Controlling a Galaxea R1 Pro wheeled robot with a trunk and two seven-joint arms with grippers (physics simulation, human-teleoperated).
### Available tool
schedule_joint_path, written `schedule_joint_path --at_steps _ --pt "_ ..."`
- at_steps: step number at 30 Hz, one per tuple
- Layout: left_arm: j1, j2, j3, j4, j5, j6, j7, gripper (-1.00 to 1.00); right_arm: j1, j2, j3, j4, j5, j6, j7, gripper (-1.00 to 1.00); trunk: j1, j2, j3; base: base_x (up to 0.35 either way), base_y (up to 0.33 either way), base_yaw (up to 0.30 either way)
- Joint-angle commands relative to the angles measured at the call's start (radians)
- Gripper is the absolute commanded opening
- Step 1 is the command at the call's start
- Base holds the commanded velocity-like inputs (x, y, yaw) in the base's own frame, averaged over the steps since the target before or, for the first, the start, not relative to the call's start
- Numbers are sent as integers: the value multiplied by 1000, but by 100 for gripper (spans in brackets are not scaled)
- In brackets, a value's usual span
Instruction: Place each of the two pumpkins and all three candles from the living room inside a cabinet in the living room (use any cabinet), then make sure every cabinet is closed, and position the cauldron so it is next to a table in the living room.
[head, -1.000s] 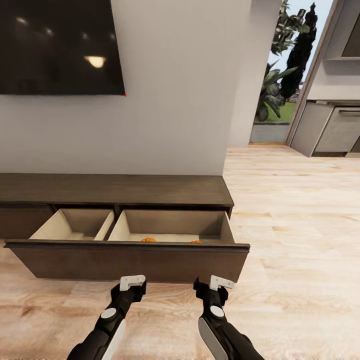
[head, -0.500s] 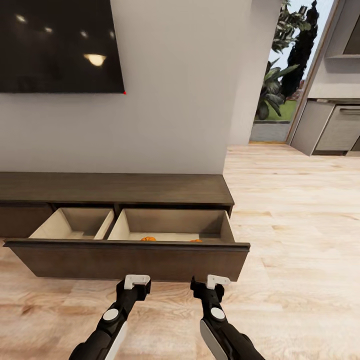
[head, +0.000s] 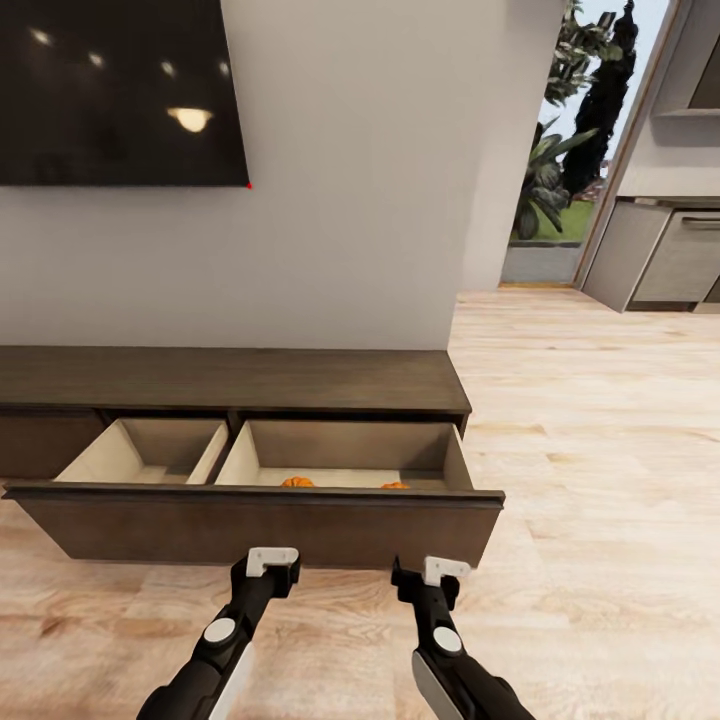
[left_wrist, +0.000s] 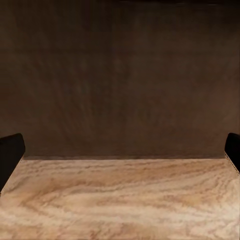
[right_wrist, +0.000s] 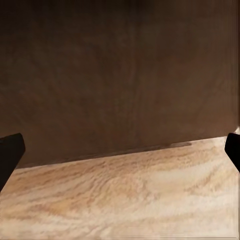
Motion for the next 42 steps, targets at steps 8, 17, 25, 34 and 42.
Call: schedule_joint_path --at_steps 8,17,25,34,42 --pt "0 -2 2 47 1 -65 6 100 -28 -1 0 70 -3 -28 30 100 0 0 0 0 0 0" --pt "0 -3 3 59 6 -91 10 100 -48 4 0 131 -3 -96 34 100 0 0 0 78 15 0" --pt "0 -2 6 60 7 -91 11 100 -48 4 0 131 -3 -98 33 100 0 0 0 251 1 0" --pt "0 -3 5 60 5 -92 11 100 -48 5 0 131 -3 -98 34 100 0 0 0 76 0 0" --pt "0 -3 5 60 6 -92 11 100 -48 6 0 131 -2 -98 34 100 0 0 0 139 0 0"
